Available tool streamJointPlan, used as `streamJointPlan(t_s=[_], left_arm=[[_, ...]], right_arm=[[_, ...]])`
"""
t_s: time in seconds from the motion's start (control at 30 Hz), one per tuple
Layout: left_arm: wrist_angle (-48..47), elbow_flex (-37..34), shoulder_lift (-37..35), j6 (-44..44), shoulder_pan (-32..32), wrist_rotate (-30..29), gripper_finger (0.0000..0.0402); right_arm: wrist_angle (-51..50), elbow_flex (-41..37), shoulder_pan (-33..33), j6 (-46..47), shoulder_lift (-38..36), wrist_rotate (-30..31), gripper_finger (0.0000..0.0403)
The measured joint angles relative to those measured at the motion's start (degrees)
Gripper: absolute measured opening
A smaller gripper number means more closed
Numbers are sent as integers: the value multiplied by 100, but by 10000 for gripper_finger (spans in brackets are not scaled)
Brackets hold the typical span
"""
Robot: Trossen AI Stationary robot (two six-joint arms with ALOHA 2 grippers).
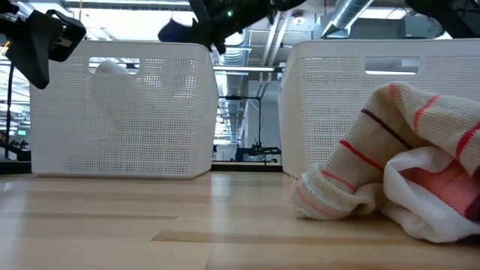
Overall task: Sort clothes
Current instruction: Put the blue sock into the left white bin, then put the brown sock into the left white bin
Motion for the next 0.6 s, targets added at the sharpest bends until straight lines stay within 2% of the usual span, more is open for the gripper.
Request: streamJointPlan(t_s=[0.2, 0.37, 0.47, 0.6], left_arm=[[162, -1, 0, 219, 2, -32, 235], [417, 2, -1, 456, 9, -140, 235], [595, 2, -1, 596, 11, -195, 235], [854, 2, 1, 866, 30, -235, 235]], right_arm=[[-364, 0, -19, 78, -81, -225, 155], [-388, 7, 167, 75, -447, -368, 232], [-401, 7, 318, 75, -706, -367, 252], [-532, 7, 449, 153, -1068, -358, 254]])
